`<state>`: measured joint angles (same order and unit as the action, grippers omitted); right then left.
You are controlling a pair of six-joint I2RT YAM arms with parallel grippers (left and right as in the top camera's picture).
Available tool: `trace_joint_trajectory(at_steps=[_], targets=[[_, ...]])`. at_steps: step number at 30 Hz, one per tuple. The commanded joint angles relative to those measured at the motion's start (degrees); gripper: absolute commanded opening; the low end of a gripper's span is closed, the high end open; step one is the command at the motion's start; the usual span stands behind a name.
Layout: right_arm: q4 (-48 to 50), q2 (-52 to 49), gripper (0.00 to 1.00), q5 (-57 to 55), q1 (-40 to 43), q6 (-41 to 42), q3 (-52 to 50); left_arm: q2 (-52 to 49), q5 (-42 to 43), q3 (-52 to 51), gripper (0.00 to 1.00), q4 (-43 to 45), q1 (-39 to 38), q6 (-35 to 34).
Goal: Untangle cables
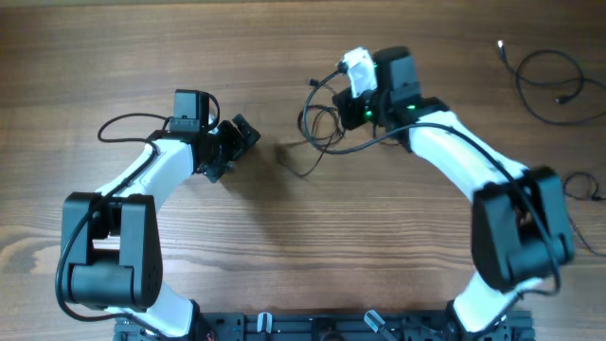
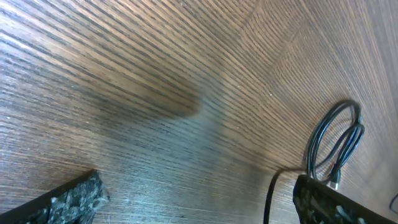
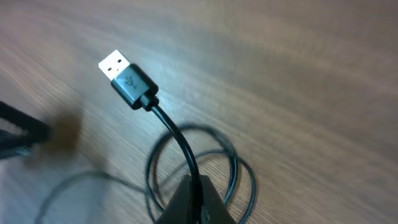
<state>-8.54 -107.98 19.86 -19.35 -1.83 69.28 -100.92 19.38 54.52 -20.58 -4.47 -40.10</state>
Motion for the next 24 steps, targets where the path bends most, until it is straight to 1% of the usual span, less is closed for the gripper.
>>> trace_joint_trajectory(at_steps=[1, 2, 3, 4, 5, 7, 9, 11, 13, 15, 16, 18, 19, 20, 21, 24], targets=[[2.4, -5.2, 0.07, -2.4, -1.6, -1.2, -0.4, 0.0, -1.5, -0.2, 1.0, -0.5, 0.1, 0.9], [2.8, -6.0, 0.08, -3.9, -2.1, -1.2, -0.4, 0.0, -1.5, -0.2, 1.0, -0.5, 0.1, 0.9], [3.3, -6.9, 0.15, -6.3, -2.9, -1.2, -0.4, 0.0, -1.5, -0.2, 1.0, -0.5, 0.1, 0.9], [3.3, -7.1, 0.31, -7.9, -3.5, -1.3, -0.4, 0.0, -1.5, -0.2, 1.0, -0.5, 0.1, 0.9], [3.5, -7.6, 0.43, -9.5, -4.1, -1.6, -0.4, 0.0, -1.5, -0.2, 1.0, -0.5, 0.1, 0.9], [3.6, -8.2, 0.68, -10.3, -5.4, -4.8, -0.4, 0.0, -1.5, -0.2, 1.0, -0.5, 0.1, 0.9], [4.5, -8.9, 0.81, -14.4, -6.0, -4.9, -0.4, 0.0, -1.5, -0.2, 1.0, -0.5, 0.1, 0.9], [6.1, -10.3, 0.84, -17.4, -6.1, -5.8, -0.4, 0.0, -1.5, -0.2, 1.0, -0.7, 0.1, 0.7], [7.2, -12.1, 0.85, -18.0, -6.1, -7.7, -0.4, 0.0, -1.4, -0.2, 1.0, -1.2, 0.1, 0.7], [7.5, -13.9, 0.83, -18.6, -6.0, -9.4, -0.4, 0.0, -1.4, -0.2, 1.0, -1.7, -0.2, 0.7], [7.6, -15.3, 0.76, -18.6, -6.0, -11.9, -0.4, 0.0, -1.5, -0.2, 1.0, -1.7, -0.5, 0.7], [7.4, -16.8, 0.43, -18.8, -6.0, -14.0, -0.4, 0.0, -1.5, -0.2, 1.0, -1.6, -1.7, 0.7], [7.5, -17.3, 0.22, -19.2, -5.8, -13.7, -0.4, 0.0, -1.5, -0.2, 1.0, -1.6, -2.3, 0.7], [7.6, -17.5, 0.08, -20.1, -5.5, -12.1, -0.4, 0.0, -1.5, -0.2, 1.0, -1.6, -2.9, 0.7], [7.8, -17.5, 0.04, -22.3, -4.8, -9.3, -0.4, 0.0, -1.5, -0.2, 1.0, -1.6, -3.9, 0.7], [8.3, -17.5, 0.04, -28.4, -1.0, -7.1, 0.1, 0.0, -1.9, -0.2, 1.0, -1.0, -6.5, 0.7]])
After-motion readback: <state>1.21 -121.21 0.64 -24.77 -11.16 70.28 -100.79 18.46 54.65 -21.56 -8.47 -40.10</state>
